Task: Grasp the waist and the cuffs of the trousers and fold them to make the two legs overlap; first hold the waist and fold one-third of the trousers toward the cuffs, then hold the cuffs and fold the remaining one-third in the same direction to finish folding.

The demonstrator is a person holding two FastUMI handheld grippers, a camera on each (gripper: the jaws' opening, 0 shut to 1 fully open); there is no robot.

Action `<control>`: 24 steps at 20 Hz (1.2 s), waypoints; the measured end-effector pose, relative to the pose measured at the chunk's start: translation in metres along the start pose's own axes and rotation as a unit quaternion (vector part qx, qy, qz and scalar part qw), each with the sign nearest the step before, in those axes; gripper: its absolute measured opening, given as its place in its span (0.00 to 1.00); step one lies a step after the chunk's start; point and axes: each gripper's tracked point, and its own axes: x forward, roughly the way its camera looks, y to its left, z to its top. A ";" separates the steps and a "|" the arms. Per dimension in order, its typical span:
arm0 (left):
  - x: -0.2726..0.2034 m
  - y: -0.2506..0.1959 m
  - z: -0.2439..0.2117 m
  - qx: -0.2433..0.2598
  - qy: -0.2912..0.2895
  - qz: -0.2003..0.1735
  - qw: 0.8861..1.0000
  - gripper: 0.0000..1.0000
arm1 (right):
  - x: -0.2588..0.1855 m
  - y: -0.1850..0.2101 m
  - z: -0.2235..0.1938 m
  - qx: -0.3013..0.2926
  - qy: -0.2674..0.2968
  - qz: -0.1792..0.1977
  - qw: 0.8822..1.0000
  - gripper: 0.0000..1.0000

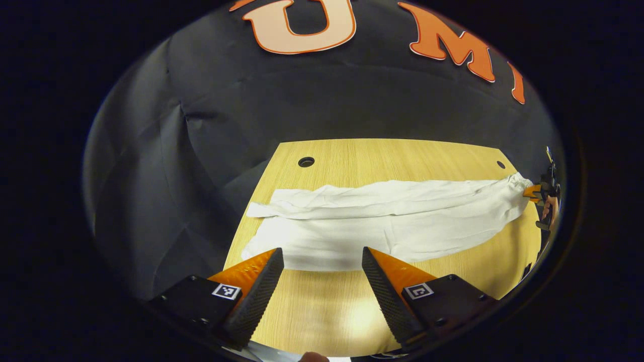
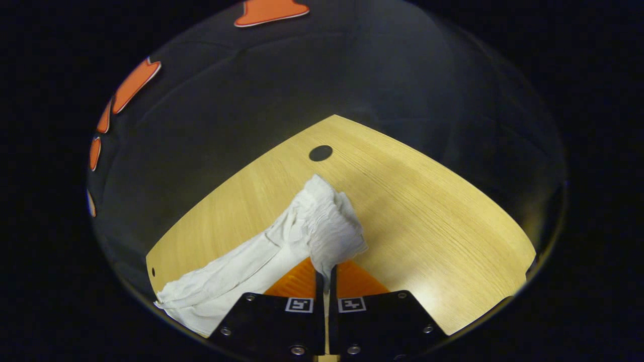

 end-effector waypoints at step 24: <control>0.029 0.077 -0.043 -0.070 -0.007 -0.028 0.997 1.00 | -0.128 0.292 -0.099 -0.309 -0.083 0.131 0.938 0.03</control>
